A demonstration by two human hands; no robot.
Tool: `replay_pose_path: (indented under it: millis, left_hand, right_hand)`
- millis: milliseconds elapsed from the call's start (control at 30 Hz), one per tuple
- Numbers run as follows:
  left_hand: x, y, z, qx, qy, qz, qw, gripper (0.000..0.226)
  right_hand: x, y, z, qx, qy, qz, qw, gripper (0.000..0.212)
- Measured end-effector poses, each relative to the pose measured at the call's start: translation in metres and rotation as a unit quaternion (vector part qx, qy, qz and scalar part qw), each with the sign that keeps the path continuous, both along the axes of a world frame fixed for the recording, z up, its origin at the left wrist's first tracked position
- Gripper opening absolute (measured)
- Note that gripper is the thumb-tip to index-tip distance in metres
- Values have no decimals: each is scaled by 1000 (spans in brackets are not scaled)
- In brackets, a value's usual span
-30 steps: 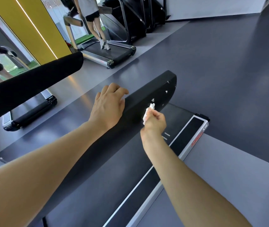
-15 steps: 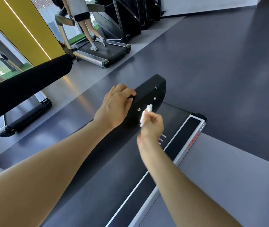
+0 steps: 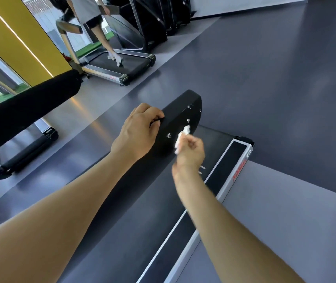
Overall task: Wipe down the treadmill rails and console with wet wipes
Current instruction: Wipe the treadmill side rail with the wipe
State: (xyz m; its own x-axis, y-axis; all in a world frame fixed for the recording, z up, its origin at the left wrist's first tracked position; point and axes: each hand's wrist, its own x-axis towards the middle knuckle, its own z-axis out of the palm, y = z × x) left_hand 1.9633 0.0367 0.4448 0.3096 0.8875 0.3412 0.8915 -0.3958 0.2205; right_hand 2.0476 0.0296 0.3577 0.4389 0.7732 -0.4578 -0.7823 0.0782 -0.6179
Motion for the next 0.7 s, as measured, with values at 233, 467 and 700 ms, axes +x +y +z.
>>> replay_pose_path:
  millis: [233, 467, 700]
  left_hand:
    - [-1, 1, 0, 8, 0, 0, 1000, 20]
    - [0, 1, 0, 4, 4, 7, 1000, 21]
    - [1, 0, 0, 3, 4, 7, 1000, 21]
  right_hand:
    - [-13, -16, 3, -15, 11, 26, 999, 24]
    - [0, -8, 9, -70, 22, 38, 997, 20]
    - [-7, -14, 18, -30, 44, 47, 997, 19]
